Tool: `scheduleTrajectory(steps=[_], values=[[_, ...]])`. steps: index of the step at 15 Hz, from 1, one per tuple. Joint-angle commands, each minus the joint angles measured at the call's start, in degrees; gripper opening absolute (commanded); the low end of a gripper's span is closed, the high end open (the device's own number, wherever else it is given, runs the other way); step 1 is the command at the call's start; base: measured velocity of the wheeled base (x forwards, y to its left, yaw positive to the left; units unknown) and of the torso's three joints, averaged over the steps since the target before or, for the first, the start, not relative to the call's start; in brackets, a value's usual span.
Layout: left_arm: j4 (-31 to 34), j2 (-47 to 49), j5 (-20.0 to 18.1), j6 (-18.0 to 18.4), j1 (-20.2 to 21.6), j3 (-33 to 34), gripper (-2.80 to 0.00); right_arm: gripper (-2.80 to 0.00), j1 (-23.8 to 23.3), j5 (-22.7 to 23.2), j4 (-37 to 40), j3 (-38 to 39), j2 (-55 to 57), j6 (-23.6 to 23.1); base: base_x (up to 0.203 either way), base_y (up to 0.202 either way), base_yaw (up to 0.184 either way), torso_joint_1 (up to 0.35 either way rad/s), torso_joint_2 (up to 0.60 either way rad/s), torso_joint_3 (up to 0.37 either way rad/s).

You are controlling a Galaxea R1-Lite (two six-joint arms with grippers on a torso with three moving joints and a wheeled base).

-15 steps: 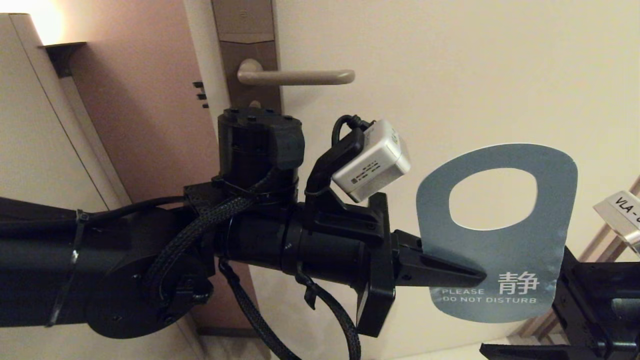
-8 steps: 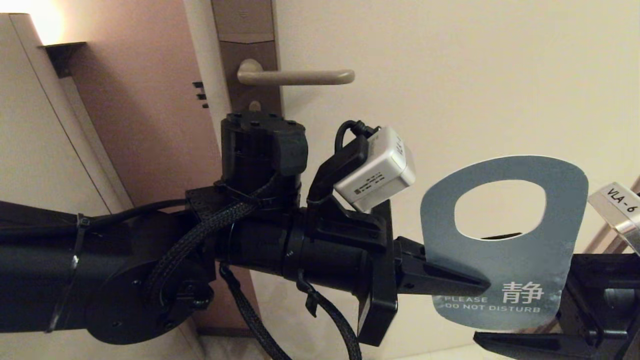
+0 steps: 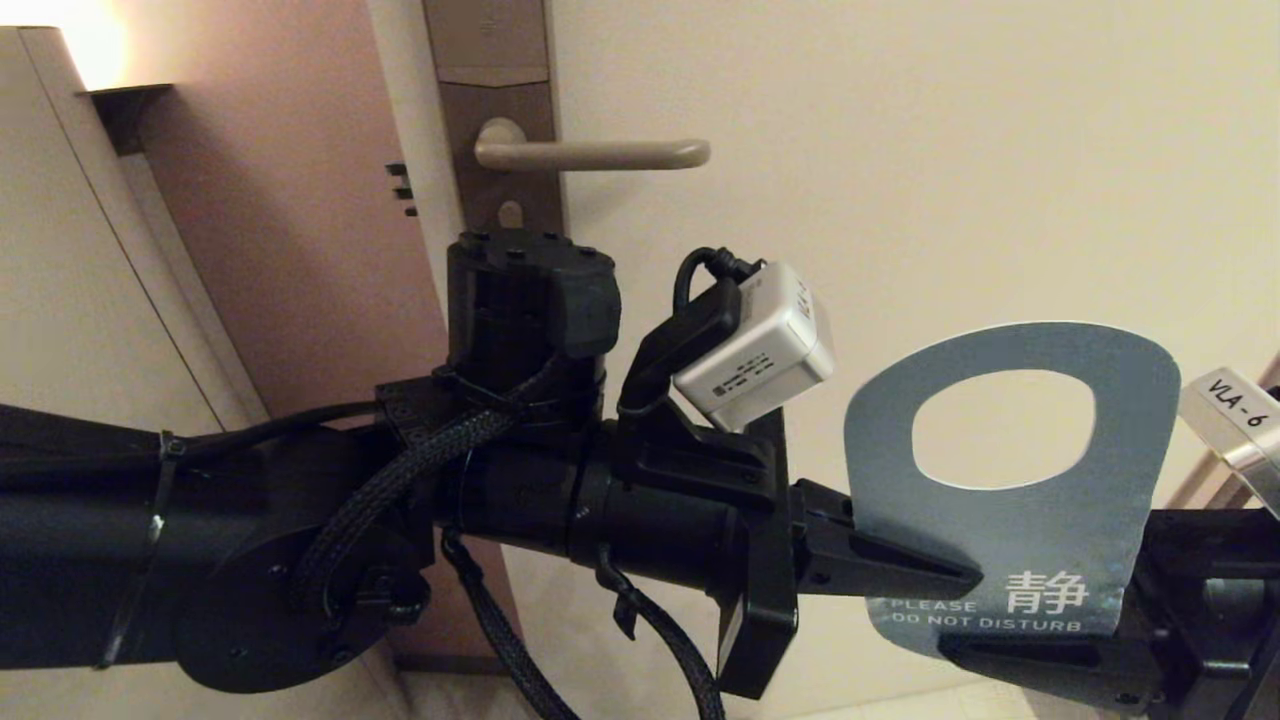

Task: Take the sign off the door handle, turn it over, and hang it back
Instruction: Hand it to the other hand

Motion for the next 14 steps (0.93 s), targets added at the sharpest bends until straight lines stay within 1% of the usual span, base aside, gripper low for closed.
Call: scheduleTrajectory(steps=[1,14], values=[[-0.19,0.15,-0.26,0.03,0.08,0.01,-2.8,-2.8,0.0,0.31,-0.14,0.13,0.01,-0.05,0.0,0.0,0.0,0.0,0.0,0.0],[-0.46,0.97,-0.17,0.11,0.6,0.8,-2.8,-2.8,-0.08,0.3,-0.14,1.62,-0.16,-0.23,0.0,0.0,0.0,0.0,0.0,0.0]])
